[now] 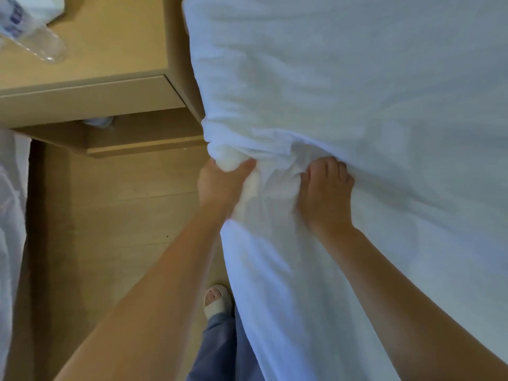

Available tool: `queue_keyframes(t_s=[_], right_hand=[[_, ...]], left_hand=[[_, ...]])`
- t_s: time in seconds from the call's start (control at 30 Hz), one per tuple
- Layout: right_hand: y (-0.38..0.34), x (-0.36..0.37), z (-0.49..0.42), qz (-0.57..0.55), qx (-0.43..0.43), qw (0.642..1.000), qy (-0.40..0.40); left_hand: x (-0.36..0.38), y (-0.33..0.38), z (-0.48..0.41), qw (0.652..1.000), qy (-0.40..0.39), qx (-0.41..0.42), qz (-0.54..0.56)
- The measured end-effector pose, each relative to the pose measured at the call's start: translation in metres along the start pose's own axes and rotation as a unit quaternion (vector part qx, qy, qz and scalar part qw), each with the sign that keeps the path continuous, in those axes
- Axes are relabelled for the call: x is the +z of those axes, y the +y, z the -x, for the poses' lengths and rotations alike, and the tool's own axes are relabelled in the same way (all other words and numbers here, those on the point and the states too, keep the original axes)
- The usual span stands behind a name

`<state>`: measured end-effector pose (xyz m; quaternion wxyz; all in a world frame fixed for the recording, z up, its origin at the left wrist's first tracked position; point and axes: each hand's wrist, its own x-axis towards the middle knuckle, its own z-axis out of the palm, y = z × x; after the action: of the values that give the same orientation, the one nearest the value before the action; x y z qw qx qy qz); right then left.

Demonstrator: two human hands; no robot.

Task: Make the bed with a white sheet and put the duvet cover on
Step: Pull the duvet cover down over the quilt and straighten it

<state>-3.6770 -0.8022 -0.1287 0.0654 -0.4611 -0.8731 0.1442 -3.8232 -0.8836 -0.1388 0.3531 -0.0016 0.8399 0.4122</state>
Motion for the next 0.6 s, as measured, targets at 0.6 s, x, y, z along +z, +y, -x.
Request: queue_keyframes(t_s=[0.6], right_hand=[[-0.030, -0.028, -0.052, -0.053, -0.150, 0.987, 0.002]], left_hand=[[-0.003, 0.046, -0.085, 0.994, 0.006, 0.061, -0.093]])
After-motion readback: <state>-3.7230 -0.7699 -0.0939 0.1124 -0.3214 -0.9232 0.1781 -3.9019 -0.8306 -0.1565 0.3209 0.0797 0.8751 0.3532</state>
